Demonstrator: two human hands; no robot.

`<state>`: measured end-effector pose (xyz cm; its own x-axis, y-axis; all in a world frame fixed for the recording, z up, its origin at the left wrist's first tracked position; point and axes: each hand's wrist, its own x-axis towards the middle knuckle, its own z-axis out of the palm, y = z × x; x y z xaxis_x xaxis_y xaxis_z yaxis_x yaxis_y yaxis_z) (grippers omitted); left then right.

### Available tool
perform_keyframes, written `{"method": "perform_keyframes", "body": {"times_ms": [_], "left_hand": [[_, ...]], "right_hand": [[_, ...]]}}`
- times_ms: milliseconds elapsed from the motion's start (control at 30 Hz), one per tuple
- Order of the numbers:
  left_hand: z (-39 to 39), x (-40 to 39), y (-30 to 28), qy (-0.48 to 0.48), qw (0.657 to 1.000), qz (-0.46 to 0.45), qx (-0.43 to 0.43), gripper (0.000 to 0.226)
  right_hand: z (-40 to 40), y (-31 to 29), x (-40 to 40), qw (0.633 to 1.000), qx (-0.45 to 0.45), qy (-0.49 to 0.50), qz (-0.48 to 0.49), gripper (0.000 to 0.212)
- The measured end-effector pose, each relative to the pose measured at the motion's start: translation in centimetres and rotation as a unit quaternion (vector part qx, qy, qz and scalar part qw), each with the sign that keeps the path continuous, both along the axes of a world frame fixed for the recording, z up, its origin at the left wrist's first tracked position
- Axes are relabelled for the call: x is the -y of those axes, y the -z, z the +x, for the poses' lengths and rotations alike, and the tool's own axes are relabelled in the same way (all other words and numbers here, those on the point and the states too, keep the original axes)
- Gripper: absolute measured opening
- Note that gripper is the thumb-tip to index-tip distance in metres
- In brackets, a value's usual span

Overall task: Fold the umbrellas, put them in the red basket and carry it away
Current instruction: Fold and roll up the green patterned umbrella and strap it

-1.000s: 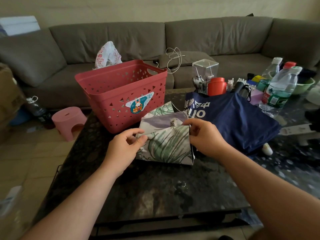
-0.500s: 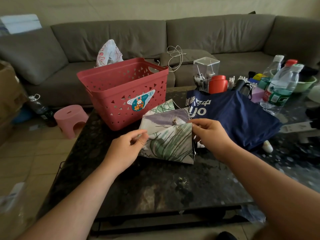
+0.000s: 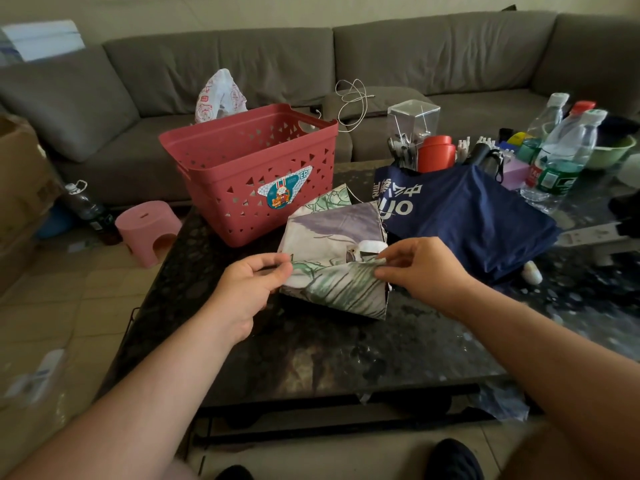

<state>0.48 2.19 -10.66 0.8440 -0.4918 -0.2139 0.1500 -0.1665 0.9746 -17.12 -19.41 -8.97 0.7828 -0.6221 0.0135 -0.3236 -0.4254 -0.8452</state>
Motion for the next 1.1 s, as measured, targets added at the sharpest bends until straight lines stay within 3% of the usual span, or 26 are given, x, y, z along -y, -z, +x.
{"method": "perform_keyframes", "body": {"times_ms": [67, 167, 233, 333, 467, 533, 633, 833, 900, 1000, 1033, 1100], "left_hand": [[-0.3, -0.3, 0.0, -0.003, 1.0, -0.004, 0.021, 0.012], [-0.5, -0.7, 0.1, 0.017, 0.998, 0.012, 0.06, 0.015], [-0.8, -1.0, -0.2, 0.055, 0.997, -0.009, 0.058, 0.021], [-0.6, -1.4, 0.1, 0.083, 0.993, -0.006, 0.089, 0.035], [-0.1, -2.1, 0.2, 0.067, 0.979, 0.051, 0.185, 0.024], [-0.2, -2.3, 0.2, 0.055, 0.974, 0.06, 0.21, 0.017], [-0.5, -2.3, 0.4, 0.057, 0.971, 0.061, 0.222, 0.011], [-0.5, -2.2, 0.7, 0.047, 0.96, 0.089, 0.261, 0.008], [-0.2, -2.3, 0.9, 0.054, 0.947, 0.097, 0.302, 0.01], [-0.2, -2.4, 0.9, 0.079, 0.919, 0.099, 0.373, 0.015], [-0.3, -2.5, 0.8, 0.084, 0.912, 0.097, 0.39, 0.015], [-0.4, -2.4, 0.6, 0.088, 0.903, 0.09, 0.411, 0.014]], "right_hand": [[-0.2, 0.2, -0.3, 0.997, 0.025, 0.0, 0.071, 0.015], [-0.5, 0.0, -0.8, 0.955, 0.071, -0.02, 0.287, 0.015], [-0.6, 0.1, -0.6, 0.946, 0.088, -0.016, 0.312, 0.022], [-0.3, 0.1, -1.0, 0.963, 0.11, 0.02, 0.245, 0.027], [-0.2, -0.4, -1.3, 0.962, 0.119, 0.012, 0.245, 0.036], [-0.5, -0.4, -1.5, 0.975, 0.066, -0.037, 0.211, 0.054], [-0.7, 0.1, -2.0, 0.992, -0.019, -0.098, 0.083, 0.071], [-1.2, 0.2, -1.5, 0.973, -0.03, -0.186, 0.135, 0.091], [-1.4, 0.2, -1.9, 0.976, -0.046, -0.199, 0.073, 0.085], [-1.0, -0.1, -2.0, 0.99, -0.022, -0.134, -0.027, 0.042], [-0.9, -0.2, -1.9, 0.988, -0.039, -0.118, -0.089, 0.028], [-0.9, -0.3, -1.3, 0.964, -0.08, -0.105, -0.231, 0.02]]}}
